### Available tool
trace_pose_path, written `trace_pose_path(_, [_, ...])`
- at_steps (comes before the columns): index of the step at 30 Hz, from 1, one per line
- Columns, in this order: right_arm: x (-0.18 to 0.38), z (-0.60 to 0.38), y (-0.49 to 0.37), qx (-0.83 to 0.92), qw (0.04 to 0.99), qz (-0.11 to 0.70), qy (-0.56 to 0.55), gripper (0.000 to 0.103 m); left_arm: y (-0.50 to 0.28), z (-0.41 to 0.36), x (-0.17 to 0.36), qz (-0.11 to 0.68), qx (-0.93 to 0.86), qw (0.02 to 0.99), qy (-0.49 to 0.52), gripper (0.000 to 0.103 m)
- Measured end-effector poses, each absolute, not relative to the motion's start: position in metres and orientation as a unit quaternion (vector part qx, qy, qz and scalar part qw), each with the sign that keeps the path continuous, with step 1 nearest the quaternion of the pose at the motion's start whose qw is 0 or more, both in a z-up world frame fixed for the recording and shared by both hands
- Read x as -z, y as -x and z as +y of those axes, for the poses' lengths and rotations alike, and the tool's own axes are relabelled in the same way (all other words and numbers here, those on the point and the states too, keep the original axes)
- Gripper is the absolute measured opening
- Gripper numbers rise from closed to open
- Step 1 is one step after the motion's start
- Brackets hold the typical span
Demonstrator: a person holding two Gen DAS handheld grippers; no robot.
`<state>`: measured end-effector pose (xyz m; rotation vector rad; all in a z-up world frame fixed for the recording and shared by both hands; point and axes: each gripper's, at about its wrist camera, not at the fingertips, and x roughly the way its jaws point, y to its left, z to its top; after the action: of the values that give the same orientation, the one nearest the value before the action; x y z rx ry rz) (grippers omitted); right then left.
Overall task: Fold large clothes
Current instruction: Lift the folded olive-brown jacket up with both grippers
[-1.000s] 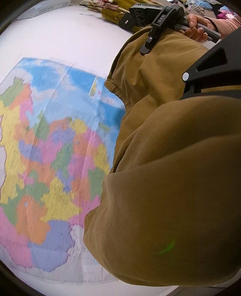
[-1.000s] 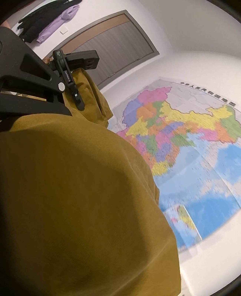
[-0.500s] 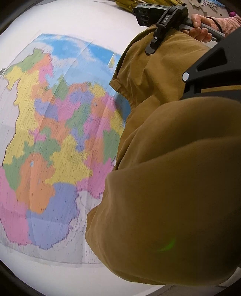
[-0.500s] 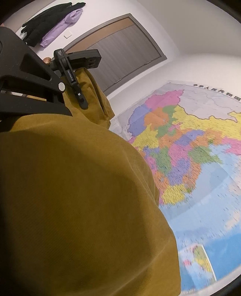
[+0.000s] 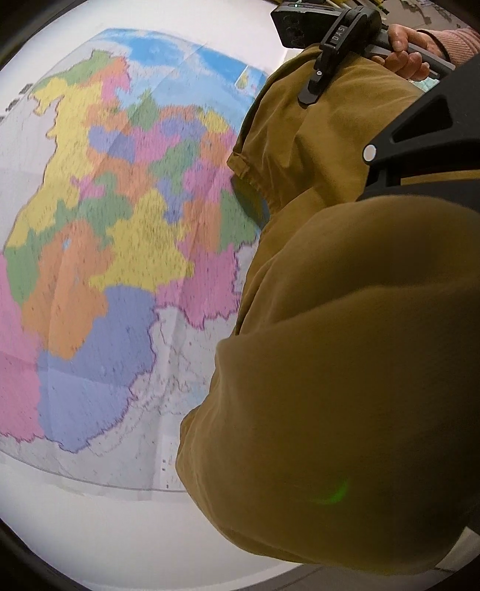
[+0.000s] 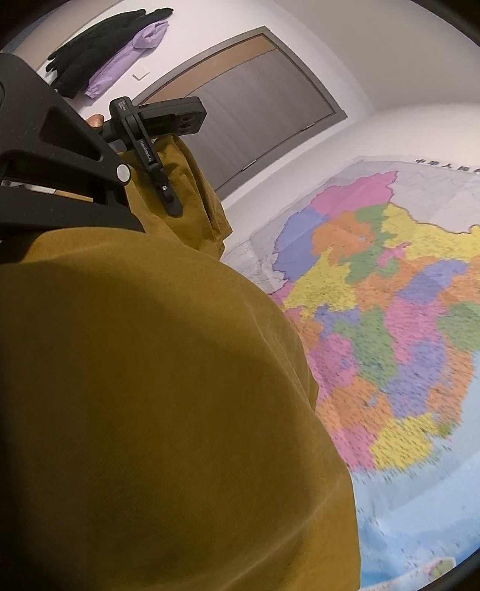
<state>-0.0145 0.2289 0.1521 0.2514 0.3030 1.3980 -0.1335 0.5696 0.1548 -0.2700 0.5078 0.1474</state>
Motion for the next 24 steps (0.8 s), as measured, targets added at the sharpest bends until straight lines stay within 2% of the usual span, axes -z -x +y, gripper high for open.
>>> trace_pose_path(24, [-0.135, 0.300, 0.000, -0.615, 0.772, 0.137, -0.087, 0.018, 0.080, 0.642, -0.114, 0.274, -0.095, 0.944, 0.156, 0.027])
